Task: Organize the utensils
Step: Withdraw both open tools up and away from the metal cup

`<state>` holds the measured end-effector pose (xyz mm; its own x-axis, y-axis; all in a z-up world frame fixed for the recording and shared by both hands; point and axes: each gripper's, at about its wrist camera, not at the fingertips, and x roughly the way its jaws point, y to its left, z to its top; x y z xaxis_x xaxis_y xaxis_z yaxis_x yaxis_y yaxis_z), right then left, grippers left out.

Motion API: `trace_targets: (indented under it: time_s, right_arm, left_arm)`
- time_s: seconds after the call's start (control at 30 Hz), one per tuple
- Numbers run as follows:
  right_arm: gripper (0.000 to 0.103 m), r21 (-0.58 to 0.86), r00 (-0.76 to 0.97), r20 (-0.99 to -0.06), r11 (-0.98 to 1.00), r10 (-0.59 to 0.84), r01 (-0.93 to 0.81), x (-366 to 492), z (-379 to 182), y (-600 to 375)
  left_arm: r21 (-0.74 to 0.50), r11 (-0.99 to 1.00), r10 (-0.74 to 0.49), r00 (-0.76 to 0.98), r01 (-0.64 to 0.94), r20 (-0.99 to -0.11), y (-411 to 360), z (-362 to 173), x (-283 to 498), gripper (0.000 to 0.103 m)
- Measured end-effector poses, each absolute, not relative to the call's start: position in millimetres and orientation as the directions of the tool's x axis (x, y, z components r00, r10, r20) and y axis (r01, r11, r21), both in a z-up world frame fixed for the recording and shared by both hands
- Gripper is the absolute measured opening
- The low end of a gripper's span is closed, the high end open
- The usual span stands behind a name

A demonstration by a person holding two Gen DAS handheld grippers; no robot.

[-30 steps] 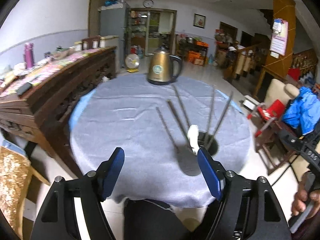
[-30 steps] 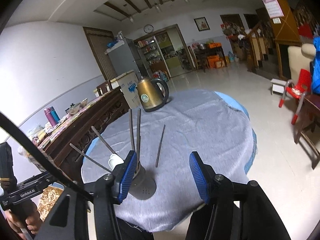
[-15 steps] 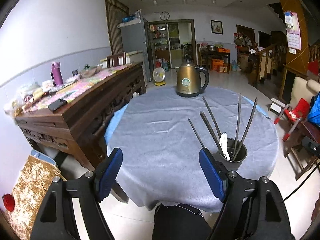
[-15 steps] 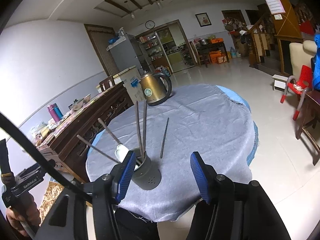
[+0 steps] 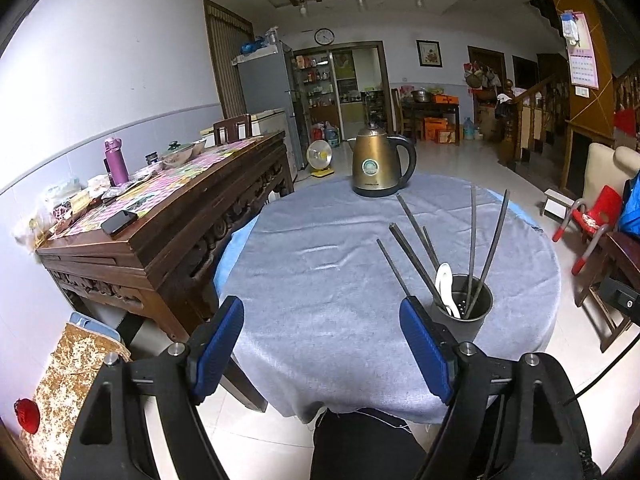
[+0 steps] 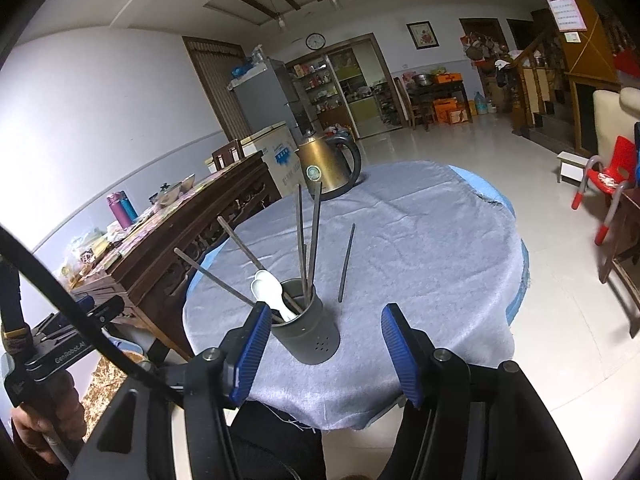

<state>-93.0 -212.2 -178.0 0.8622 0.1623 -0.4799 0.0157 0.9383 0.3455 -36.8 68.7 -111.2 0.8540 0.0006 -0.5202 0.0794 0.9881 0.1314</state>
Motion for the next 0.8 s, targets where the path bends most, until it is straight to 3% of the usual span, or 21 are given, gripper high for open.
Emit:
trace_targets:
  time_s: [0.8]
  right_arm:
    - [0.061,0.345,0.841,-0.503,0.938,0.201,-0.018,-86,-189,-201]
  left_arm:
    - [0.159,0.983,0.019,0.823,0.088,-0.568,64,-137,-35,0.081]
